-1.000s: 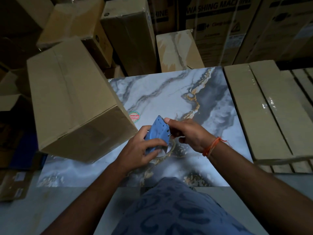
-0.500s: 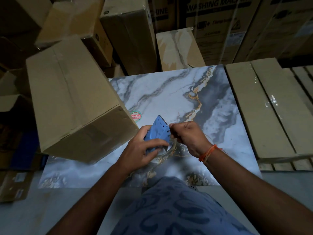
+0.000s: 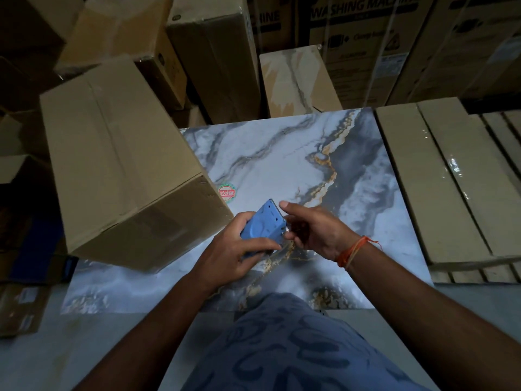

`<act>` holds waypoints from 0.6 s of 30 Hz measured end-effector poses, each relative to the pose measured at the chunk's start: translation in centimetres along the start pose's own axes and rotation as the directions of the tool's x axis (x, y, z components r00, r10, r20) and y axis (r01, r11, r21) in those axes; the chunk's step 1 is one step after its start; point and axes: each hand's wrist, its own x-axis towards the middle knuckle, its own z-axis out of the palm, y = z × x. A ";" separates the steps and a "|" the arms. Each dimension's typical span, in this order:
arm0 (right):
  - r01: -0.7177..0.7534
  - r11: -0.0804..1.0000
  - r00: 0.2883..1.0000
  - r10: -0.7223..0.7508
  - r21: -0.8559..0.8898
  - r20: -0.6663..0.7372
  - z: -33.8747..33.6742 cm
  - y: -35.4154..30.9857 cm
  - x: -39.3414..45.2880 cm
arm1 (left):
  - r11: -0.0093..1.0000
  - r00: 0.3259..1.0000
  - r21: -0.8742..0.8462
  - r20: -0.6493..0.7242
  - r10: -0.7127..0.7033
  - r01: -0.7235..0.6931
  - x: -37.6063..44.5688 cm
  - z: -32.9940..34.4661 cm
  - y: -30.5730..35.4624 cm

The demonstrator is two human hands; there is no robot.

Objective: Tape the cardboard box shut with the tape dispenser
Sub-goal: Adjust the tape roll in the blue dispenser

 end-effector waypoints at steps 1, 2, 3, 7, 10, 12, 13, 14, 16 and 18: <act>-0.007 1.000 1.000 0.006 -0.009 -0.015 0.0 0.1 0.1 | 1.000 1.000 0.009 0.006 -0.002 0.002 0.0 0.0 -0.1; -0.008 1.000 0.999 0.008 -0.028 -0.031 -0.1 0.3 0.3 | 1.000 1.000 0.018 0.010 -0.005 0.005 0.0 0.0 -0.1; -0.004 0.998 0.999 0.001 -0.062 -0.046 -0.2 0.3 0.4 | 1.000 1.000 0.024 0.012 -0.010 0.010 -0.1 0.0 -0.2; 0.099 0.963 0.991 -0.119 -0.251 -0.066 -0.5 0.9 0.8 | 0.998 0.997 0.060 0.075 -0.024 0.020 -0.2 0.1 -0.8; 0.214 0.896 0.952 -0.280 -0.390 -0.121 -0.3 1.1 1.3 | 0.992 0.988 0.115 0.143 -0.063 0.047 -0.1 0.4 -1.0; 0.240 0.867 0.930 -0.335 -0.436 -0.154 -0.4 1.1 1.4 | 0.990 0.984 0.127 0.161 -0.078 0.057 0.1 0.2 -1.0; 0.235 0.865 0.926 -0.338 -0.444 -0.167 -0.6 1.1 1.3 | 0.990 0.982 0.133 0.172 -0.075 0.052 0.2 0.0 -0.9; 0.225 0.867 0.926 -0.332 -0.445 -0.179 -0.8 1.2 1.2 | 0.989 0.978 0.139 0.193 -0.076 0.049 0.5 -0.2 -0.8; 0.208 0.887 0.926 -0.315 -0.413 -0.211 -1.3 1.2 0.9 | 0.986 0.969 0.158 0.233 -0.080 0.044 0.9 -0.5 -0.6; 0.207 0.916 0.911 -0.309 -0.343 -0.274 -2.4 0.5 0.6 | 0.978 0.960 0.207 0.270 -0.080 0.023 1.2 -0.6 -0.8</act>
